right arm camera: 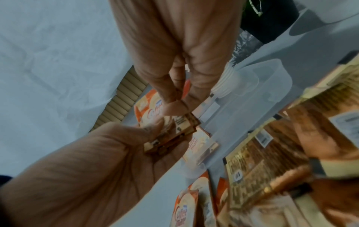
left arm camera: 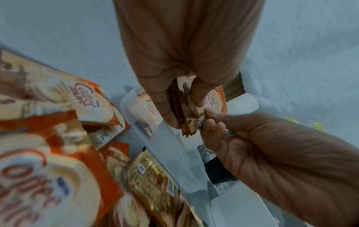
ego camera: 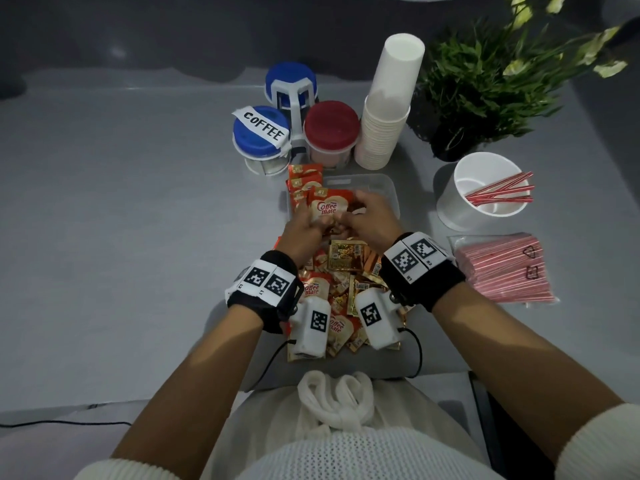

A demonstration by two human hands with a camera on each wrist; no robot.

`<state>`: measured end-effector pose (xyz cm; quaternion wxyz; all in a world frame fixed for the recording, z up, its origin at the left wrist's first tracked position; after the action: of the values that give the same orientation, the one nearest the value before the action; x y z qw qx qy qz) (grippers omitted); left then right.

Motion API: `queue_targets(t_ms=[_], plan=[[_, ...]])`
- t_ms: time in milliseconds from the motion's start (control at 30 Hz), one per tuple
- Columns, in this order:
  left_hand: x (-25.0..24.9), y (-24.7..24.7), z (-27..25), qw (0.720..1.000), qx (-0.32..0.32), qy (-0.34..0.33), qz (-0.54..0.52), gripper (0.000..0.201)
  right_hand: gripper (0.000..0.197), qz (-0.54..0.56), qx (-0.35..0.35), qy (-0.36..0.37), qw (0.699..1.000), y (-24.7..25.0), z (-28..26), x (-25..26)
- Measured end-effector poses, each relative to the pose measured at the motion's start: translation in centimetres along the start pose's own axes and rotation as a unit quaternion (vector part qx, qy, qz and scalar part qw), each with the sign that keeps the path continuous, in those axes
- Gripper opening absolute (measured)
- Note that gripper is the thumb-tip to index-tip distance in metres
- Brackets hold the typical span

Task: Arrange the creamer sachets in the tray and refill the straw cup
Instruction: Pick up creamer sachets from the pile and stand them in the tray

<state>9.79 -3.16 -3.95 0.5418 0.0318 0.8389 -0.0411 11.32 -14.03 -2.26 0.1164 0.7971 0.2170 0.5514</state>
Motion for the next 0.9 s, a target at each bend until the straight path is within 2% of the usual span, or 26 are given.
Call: queue_targets(t_ms=[100, 233, 300, 367, 433, 567, 900], plan=[[-1.3, 1.1, 0.8, 0.998, -0.024, -0.031, 0.055, 0.039, 0.017, -0.044, -0.019, 0.031, 0.998, 0.5, 0.9, 1.3], [-3.2, 3.8, 2.1, 0.983, -0.104, -0.078, 0.129, 0.033, 0.009, -0.11, -0.065, 0.068, 0.989, 1.6, 2.1, 3.0], [-3.2, 5.3, 2.9, 0.975, -0.141, -0.068, 0.155, 0.031, 0.011, -0.158, -0.082, 0.075, 0.981, 1.8, 2.7, 3.1], [-2.5, 6.4, 3.5, 0.972, -0.155, -0.029, 0.174, 0.037, 0.004, -0.194, -0.07, 0.068, 0.976, 1.3, 3.5, 2.7], [-1.4, 6.5, 3.9, 0.971, -0.138, 0.016, 0.193, 0.045, 0.003, -0.213, -0.038, 0.061, 0.974, 0.0, 4.0, 2.0], [0.4, 5.9, 4.3, 0.965, -0.096, 0.067, 0.233, 0.055, 0.025, -0.272, 0.016, 0.044, 0.961, -2.2, 4.3, 0.9], [0.5, 4.7, 4.6, 0.955, -0.067, 0.023, 0.289, 0.049, 0.03, -0.272, -0.028, 0.038, 0.961, -2.1, 5.9, 1.5]])
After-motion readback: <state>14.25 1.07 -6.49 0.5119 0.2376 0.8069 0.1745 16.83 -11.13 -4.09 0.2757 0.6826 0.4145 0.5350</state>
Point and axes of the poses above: each hand's wrist, its own z-axis towards the middle knuckle, its own y-axis out of the back of the hand, x = y × z, the point moved 9 cm from there along z, towards the middle knuckle, and after that the axes turned 11 degrees about -z, right-handed, at the moved point
